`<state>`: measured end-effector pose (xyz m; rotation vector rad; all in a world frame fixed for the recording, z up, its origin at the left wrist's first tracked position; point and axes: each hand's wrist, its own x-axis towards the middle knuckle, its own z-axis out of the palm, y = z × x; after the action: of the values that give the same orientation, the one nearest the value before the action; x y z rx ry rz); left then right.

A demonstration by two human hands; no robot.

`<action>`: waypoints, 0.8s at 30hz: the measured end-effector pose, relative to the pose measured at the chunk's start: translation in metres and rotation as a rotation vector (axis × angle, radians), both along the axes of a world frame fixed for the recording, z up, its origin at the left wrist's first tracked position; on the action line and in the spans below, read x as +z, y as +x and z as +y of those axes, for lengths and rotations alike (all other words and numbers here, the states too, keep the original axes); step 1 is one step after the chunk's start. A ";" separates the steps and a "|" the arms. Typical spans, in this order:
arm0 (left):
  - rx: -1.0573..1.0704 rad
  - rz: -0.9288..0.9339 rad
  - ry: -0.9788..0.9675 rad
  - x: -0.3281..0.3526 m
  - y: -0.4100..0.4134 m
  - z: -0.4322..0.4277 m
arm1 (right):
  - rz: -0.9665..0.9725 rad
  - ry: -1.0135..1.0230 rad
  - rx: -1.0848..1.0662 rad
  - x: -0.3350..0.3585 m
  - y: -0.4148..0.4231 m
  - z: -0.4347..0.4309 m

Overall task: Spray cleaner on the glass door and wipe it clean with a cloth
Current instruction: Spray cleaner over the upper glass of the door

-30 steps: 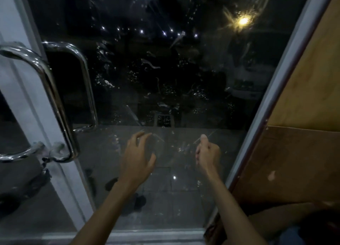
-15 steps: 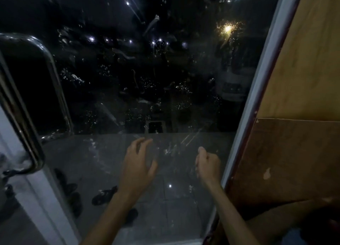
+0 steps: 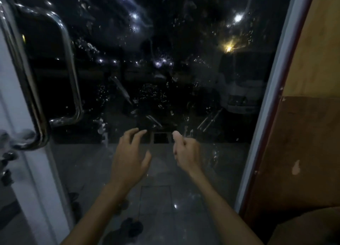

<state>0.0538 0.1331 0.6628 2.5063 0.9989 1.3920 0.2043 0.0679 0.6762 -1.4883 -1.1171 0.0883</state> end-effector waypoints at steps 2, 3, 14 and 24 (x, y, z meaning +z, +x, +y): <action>0.019 -0.012 0.024 -0.014 -0.007 0.006 | -0.046 0.027 0.016 -0.011 -0.012 0.008; 0.025 -0.009 0.040 -0.025 -0.012 0.009 | -0.059 0.047 0.018 -0.018 -0.019 0.011; 0.102 -0.056 0.179 -0.101 -0.053 0.021 | -0.260 0.027 0.026 -0.098 -0.066 0.023; 0.173 -0.118 0.217 -0.155 -0.080 0.012 | -0.394 0.093 0.077 -0.152 -0.087 0.023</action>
<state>-0.0259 0.1450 0.5082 2.4962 1.1200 1.7644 0.1172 0.0907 0.5239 -1.4138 -1.4734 -0.2106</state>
